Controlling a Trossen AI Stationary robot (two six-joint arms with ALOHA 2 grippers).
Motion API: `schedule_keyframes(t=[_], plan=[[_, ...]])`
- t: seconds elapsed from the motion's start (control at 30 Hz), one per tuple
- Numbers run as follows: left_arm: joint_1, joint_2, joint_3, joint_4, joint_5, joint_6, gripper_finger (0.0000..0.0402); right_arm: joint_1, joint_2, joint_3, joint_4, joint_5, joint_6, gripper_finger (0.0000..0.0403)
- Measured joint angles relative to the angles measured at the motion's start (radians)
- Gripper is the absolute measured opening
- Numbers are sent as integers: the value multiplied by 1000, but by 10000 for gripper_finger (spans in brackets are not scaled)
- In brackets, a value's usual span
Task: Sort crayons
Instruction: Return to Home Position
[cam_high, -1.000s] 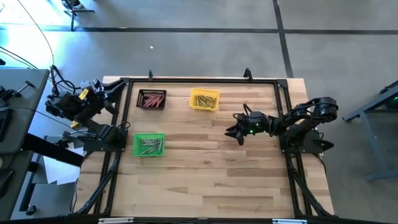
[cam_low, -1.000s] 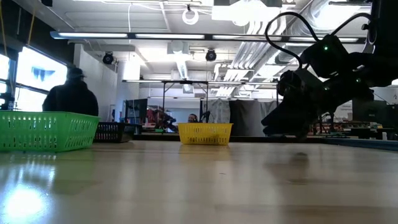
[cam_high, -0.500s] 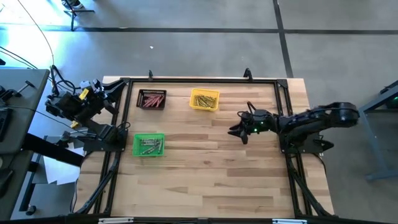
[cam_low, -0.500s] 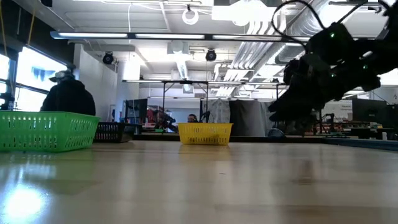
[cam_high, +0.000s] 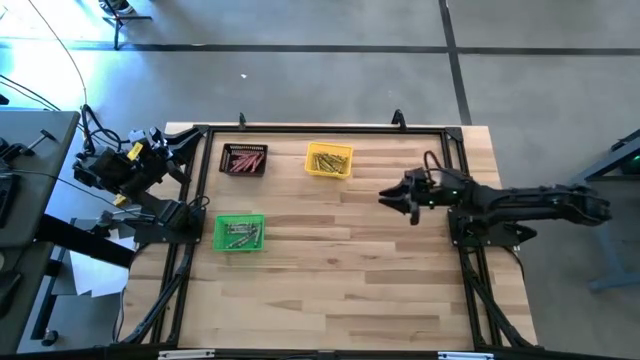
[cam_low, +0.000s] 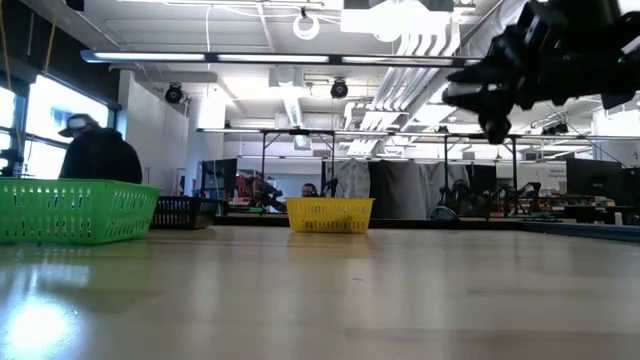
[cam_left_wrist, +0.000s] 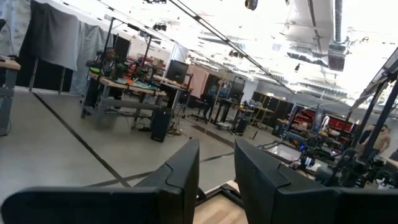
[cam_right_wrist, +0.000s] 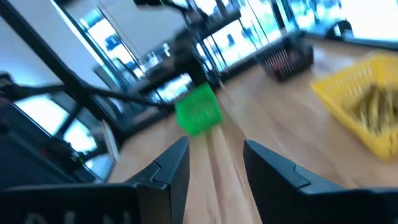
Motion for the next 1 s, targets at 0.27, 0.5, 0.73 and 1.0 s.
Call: schedule_keyframes(t=[0.27,0.5,0.73,1.0], plan=[[0,0,0,-2,0,-19,87,0,-244,0,-3,0,0,138],[0,0,0,-2,0,-25,87,0,-419,0,-4,0,0,138],[0,0,0,-2,0,-25,87,0,-522,0,-6,0,0,138],[0,0,0,-2,0,-24,87,0,-614,0,-7,0,0,138]])
